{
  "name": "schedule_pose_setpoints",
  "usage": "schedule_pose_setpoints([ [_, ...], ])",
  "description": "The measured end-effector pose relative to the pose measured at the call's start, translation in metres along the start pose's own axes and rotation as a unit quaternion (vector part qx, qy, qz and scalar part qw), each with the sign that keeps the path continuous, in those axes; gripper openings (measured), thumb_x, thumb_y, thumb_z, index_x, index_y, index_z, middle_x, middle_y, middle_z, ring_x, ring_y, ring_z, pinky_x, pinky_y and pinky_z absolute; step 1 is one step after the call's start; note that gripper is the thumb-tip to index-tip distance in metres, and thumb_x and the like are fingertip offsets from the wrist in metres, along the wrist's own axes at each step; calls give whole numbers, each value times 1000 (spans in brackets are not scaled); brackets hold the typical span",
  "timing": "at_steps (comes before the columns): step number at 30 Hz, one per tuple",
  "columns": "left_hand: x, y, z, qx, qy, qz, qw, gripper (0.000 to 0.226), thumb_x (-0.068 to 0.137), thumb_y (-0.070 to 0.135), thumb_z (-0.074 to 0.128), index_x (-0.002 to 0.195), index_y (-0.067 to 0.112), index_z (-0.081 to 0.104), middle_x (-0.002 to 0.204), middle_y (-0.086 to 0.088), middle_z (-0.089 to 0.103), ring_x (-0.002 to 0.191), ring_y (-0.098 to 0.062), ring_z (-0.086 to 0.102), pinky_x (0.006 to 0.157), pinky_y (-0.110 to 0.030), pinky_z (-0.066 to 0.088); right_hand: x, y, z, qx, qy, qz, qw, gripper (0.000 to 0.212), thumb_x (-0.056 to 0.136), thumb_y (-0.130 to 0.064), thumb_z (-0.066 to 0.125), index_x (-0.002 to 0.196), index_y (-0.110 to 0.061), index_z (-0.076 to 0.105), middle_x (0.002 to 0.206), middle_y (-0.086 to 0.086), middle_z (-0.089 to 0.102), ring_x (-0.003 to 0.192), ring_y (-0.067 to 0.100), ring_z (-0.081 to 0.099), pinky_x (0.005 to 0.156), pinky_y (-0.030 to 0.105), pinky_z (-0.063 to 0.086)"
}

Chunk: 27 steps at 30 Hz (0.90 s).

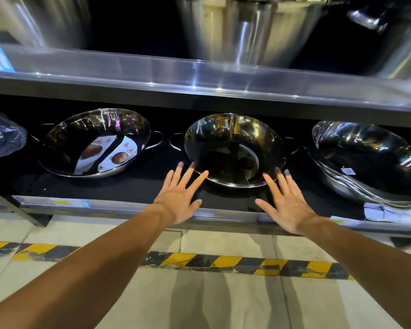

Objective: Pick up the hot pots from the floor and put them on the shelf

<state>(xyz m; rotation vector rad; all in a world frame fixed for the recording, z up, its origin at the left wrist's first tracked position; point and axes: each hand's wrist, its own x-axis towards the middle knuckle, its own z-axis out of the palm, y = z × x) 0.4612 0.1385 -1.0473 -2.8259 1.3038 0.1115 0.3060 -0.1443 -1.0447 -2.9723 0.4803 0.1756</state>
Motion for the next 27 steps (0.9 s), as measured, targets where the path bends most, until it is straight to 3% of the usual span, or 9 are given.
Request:
schedule_pose_setpoints([
  [5, 3, -16, 7, 10, -8, -22, 1000, 81, 100, 50, 35, 148, 37, -29, 161, -1, -33, 150, -32, -24, 124, -48, -5, -3, -16, 1, 5, -10, -11, 1000, 83, 88, -78, 12, 154, -40, -20, 166, 5, -17, 145, 23, -37, 123, 43, -9],
  [14, -2, -21, 1, -20, 11, -7, 1000, 90, 96, 51, 46, 152, 38, -24, 162, -1, -32, 151, -33, -19, 124, -50, -2, 3, -12, -16, 16, -53, -8, 998, 75, 97, -68, 23, 157, -39, -11, 167, -1, -19, 146, 21, -34, 122, 43, -9],
  [17, -15, -52, 1, 19, 32, -148, 988, 94, 94, 54, 44, 154, 27, -24, 164, -11, -24, 151, -43, -11, 122, -55, 1, 0, -15, -22, 12, -46, -11, 999, 73, 98, -66, 24, 157, -39, -9, 167, 0, -14, 148, 25, -30, 121, 44, -10],
  [20, -39, -96, 9, 29, -17, -292, 956, 91, 95, 60, 34, 156, 18, -18, 164, -18, -18, 149, -48, -12, 121, -58, 3, -5, -20, -17, 5, -35, -41, 999, 71, 98, -65, 24, 155, -44, -13, 168, 0, -13, 150, 29, -26, 121, 45, -14],
  [24, -61, -122, 16, 20, -75, -299, 951, 85, 97, 63, 25, 156, 19, -18, 163, -14, -26, 149, -42, -20, 123, -52, 3, -5, -24, -16, 2, -51, -46, 998, 70, 98, -66, 23, 155, -46, -12, 168, -1, -12, 151, 30, -22, 121, 46, -14],
  [27, -60, -119, 5, 3, -55, -276, 960, 81, 98, 61, 25, 156, 24, -18, 164, -13, -23, 150, -41, -18, 123, -51, -1, -6, -33, -22, 1, 17, -76, 997, 68, 100, -62, 24, 158, -40, -3, 169, 0, 3, 154, 28, -10, 122, 43, -12],
])
